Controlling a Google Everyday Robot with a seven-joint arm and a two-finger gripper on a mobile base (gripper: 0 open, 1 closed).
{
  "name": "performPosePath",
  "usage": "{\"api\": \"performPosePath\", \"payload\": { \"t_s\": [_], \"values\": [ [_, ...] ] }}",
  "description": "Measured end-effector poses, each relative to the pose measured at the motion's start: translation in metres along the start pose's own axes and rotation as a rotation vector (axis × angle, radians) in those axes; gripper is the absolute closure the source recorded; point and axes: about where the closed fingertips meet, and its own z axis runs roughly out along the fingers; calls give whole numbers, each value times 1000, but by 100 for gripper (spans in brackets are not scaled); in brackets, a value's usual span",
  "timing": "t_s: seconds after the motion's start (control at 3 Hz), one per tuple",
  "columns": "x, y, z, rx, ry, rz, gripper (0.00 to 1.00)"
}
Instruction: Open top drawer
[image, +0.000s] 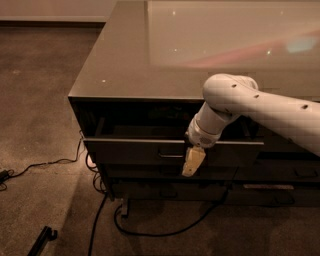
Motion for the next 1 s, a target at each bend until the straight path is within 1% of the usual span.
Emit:
{"api": "performPosePath", "payload": {
  "t_s": [0.67,1.0],
  "values": [
    [14,45,-11,-6,33,30,65],
    [12,44,-16,-6,33,30,88]
  ]
}}
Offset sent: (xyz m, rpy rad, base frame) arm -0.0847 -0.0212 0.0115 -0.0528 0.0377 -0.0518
